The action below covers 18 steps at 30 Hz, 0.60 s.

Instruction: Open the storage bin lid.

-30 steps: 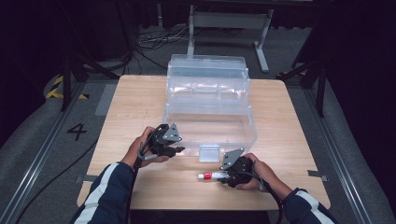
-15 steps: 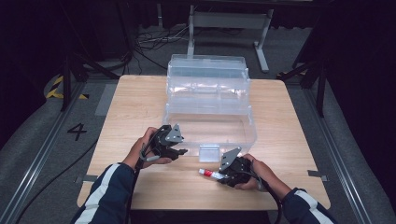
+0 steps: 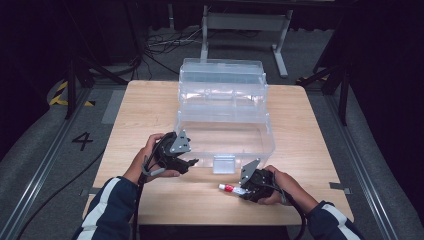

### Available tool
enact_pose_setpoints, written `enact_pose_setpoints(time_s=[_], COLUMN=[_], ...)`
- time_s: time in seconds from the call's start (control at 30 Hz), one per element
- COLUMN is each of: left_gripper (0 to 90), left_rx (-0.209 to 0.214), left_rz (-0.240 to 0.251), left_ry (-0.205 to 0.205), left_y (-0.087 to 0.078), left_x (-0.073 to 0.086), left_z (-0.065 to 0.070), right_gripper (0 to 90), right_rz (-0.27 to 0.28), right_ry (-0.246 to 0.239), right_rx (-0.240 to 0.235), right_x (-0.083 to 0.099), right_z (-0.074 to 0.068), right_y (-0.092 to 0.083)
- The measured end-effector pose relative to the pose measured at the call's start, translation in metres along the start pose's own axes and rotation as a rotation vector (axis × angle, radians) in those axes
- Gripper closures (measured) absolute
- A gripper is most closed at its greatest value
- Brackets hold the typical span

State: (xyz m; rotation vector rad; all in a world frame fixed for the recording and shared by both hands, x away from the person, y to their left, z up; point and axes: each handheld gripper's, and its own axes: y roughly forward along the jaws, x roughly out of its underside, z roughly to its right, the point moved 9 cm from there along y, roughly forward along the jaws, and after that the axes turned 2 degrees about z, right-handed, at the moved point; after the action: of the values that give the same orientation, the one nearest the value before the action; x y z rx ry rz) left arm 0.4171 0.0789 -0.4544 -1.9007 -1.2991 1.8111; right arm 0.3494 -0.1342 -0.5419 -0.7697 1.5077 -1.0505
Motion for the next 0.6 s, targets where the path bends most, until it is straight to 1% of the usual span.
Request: enact_pose_setpoints(time_s=[0.03, 0.13, 0.17, 0.2, 0.33, 0.37, 0.43, 0.5, 0.6], left_gripper=[27.8, 26.5, 26.0, 25.7, 25.0, 25.0, 24.6, 24.2, 23.8], left_rx=[-0.008, -0.032, -0.035, -0.034, -0.058, -0.065, -0.066, -0.074, -0.073], left_rz=[0.003, 0.014, 0.019, 0.024, 0.03, 0.03, 0.034, 0.03, 0.031], left_ry=[0.001, -0.008, -0.01, -0.015, -0.023, -0.027, -0.033, -0.037, -0.046], left_y=[-0.002, -0.01, -0.013, -0.015, -0.025, -0.027, -0.031, -0.035, -0.039], left_x=[0.0, 0.003, 0.004, 0.005, 0.012, 0.015, 0.02, 0.025, 0.035], left_z=[-0.001, -0.002, -0.002, -0.002, -0.004, -0.004, -0.003, -0.003, -0.002], right_gripper=[65.1, 64.3, 63.9, 63.7, 61.3, 60.3, 57.5, 57.4, 55.8], right_rz=[-0.001, -0.007, -0.003, -0.009, -0.02, -0.02, -0.029, -0.032, -0.036], right_ry=[0.003, -0.001, 0.0, 0.009, 0.003, -0.004, -0.002, -0.005, -0.021], right_rx=[0.006, -0.002, -0.008, -0.003, 0.004, 0.004, 0.011, 0.007, 0.013], right_x=[0.001, 0.003, 0.004, 0.005, 0.006, 0.005, 0.005, 0.003, -0.001], right_z=[0.0, 0.001, 0.0, 0.0, 0.001, 0.001, 0.001, 0.0, 0.0], right_y=[0.0, -0.002, -0.002, -0.002, -0.003, -0.002, -0.002, -0.002, 0.0])
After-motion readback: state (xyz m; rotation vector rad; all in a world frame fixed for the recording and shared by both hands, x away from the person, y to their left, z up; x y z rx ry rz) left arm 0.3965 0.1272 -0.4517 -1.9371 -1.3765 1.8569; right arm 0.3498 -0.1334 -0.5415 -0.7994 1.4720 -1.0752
